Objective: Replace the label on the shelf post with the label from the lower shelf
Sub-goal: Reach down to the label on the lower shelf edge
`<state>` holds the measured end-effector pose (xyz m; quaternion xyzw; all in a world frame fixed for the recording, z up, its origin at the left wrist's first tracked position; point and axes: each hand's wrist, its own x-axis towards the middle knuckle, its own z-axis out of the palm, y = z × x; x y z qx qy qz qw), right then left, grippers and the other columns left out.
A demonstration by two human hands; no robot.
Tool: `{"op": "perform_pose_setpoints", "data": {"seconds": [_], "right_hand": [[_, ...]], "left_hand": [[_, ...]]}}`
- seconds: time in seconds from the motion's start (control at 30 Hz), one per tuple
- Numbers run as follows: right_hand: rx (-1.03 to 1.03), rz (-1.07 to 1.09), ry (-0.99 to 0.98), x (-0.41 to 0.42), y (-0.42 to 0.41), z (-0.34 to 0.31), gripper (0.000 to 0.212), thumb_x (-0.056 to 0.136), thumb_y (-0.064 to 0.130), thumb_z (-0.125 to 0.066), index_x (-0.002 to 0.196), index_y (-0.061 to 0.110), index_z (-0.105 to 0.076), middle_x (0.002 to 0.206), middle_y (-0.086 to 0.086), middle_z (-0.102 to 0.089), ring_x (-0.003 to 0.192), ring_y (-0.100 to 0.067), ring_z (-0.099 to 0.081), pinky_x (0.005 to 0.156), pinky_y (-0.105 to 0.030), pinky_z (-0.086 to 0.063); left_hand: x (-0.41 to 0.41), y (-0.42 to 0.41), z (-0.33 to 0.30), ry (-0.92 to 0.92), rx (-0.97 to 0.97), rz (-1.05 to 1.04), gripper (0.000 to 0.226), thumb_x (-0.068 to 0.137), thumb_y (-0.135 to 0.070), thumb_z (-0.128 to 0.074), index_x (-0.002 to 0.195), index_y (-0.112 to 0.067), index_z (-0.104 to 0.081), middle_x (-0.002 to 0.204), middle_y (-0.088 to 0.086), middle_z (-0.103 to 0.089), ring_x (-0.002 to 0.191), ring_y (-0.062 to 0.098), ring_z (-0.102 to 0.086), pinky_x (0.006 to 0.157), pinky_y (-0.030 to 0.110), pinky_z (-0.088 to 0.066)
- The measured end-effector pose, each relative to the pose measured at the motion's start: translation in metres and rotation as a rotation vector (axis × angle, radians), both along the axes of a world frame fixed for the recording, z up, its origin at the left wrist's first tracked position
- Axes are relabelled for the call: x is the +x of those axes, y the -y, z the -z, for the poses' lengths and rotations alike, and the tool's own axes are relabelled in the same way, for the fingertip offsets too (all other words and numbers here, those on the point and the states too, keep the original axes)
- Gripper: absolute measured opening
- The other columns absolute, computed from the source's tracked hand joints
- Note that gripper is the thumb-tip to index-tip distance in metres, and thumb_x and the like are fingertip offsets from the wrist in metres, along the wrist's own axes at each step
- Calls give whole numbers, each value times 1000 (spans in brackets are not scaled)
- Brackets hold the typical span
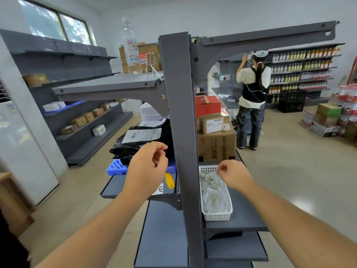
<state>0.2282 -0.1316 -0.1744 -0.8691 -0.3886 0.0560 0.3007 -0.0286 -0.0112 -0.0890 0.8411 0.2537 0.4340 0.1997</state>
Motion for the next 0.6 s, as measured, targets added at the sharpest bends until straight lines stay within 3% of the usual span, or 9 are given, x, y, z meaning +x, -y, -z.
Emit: {"op": "perform_pose_setpoints", "data": {"seconds": [0.1, 0.17, 0.3, 0.4, 0.6], "right_hand": [[-84, -7, 36, 2, -6, 15, 29, 97, 23, -55, 84, 10, -77, 83, -6, -77, 79, -27, -71, 63, -33, -53], [-137, -24, 76, 2, -10, 20, 28, 96, 19, -55, 87, 14, -81, 87, -2, -77, 79, -24, -68, 64, -32, -52], [-164, -9, 118, 0, -16, 27, 29, 94, 17, -54, 91, 20, -83, 92, -1, -79, 85, -25, -72, 65, -29, -50], [-150, -18, 105, 0, -18, 28, 29, 94, 18, -53, 86, 19, -82, 86, -1, -76, 85, -26, -72, 63, -28, -45], [11, -6, 43, -9, -12, 17, 26, 96, 23, -55, 95, 21, -81, 91, 2, -79, 83, -19, -68, 70, -31, -53]], "left_hand": [[-10, -14, 16, -51, -2, -66, 22, 95, -8, -59, 107, -23, -68, 87, -10, -67, 77, 12, -63, 66, 19, -52], [-15, -23, 26, -80, -11, -103, 22, 95, -9, -59, 109, -23, -69, 89, -12, -67, 79, 9, -63, 67, 15, -48], [-23, -35, 44, -152, -19, -139, 22, 95, -12, -60, 113, -21, -70, 92, -11, -67, 81, 7, -62, 71, 25, -52], [-27, -44, 54, -209, -30, -160, 23, 95, -11, -60, 114, -21, -70, 97, -9, -65, 84, 7, -59, 76, 23, -47], [-33, -63, 84, -429, -8, -161, 27, 95, -18, -62, 121, -22, -69, 116, -6, -67, 110, 19, -61, 88, 30, -50]]}}
